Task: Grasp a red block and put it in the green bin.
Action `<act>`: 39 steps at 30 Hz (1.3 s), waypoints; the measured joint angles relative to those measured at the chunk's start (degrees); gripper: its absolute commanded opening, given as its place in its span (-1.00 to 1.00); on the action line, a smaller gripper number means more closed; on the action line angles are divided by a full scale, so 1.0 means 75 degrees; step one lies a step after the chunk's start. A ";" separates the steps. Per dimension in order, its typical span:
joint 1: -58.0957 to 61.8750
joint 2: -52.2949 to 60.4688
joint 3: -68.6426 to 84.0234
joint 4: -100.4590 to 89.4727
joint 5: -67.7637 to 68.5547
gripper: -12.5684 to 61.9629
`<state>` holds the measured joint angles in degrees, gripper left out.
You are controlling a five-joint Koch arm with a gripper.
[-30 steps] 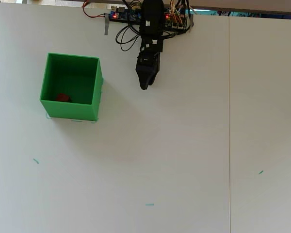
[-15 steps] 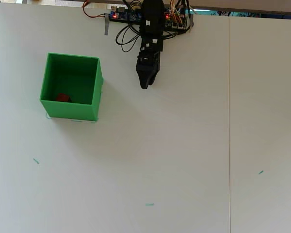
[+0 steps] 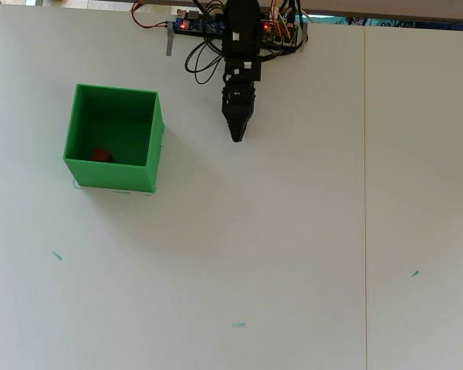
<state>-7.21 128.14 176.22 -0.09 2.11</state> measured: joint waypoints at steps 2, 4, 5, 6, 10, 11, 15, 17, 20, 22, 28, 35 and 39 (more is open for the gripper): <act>-0.0023 -0.0012 0.0012 0.0000 -0.0211 0.26; -0.0023 -0.0012 0.0012 -0.0012 -0.0258 0.27; -0.0023 -0.0012 0.0012 0.0000 -0.0258 0.27; 0.0000 -0.0012 0.0012 0.0000 -0.0258 0.27; 0.0187 0.0000 0.0023 0.0000 -0.0352 0.28; 0.0281 0.0000 0.0023 0.0000 -0.0363 0.27; 0.0375 -0.0012 0.0023 -0.0012 -0.0398 0.27; 0.0387 0.0000 0.0023 0.0000 -0.0398 0.27; 0.0410 -0.0012 0.0023 0.0000 -0.0410 0.27; 0.0410 0.0000 0.0023 0.0000 -0.0410 0.27; 0.0340 -0.0012 0.0023 0.0000 -0.0422 0.27; 0.0258 -0.0012 0.0023 0.0000 -0.0457 0.26; 0.0258 -0.0012 0.0035 0.0000 -0.0457 0.20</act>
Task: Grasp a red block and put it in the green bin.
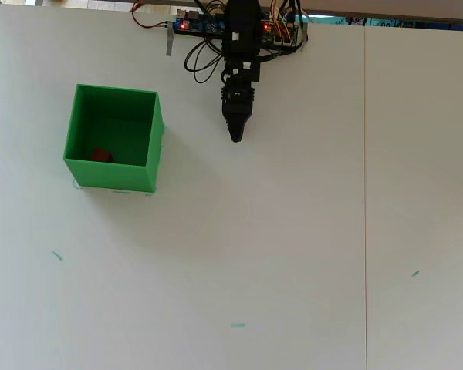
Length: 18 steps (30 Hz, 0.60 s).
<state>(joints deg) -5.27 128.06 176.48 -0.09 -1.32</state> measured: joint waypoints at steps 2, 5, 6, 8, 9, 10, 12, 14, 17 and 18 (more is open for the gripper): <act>0.0000 0.0012 0.0023 0.0000 0.0000 0.07; -0.0012 0.0012 0.0023 0.0000 0.0000 0.00; 0.0000 0.0000 0.0023 0.0000 0.0000 0.00; 0.0000 0.0012 0.0023 0.0000 0.0000 0.03; 0.0000 0.0012 0.0023 0.0000 0.0000 0.09; -0.0012 0.0012 0.0023 0.0000 0.0000 0.17; -0.0012 0.0012 0.0023 0.0000 0.0000 0.24; -0.0012 0.0012 0.0023 0.0000 0.0000 0.25; -0.0012 0.0000 0.0023 0.0000 0.0000 0.26; -0.0012 0.0012 0.0023 0.0000 0.0000 0.26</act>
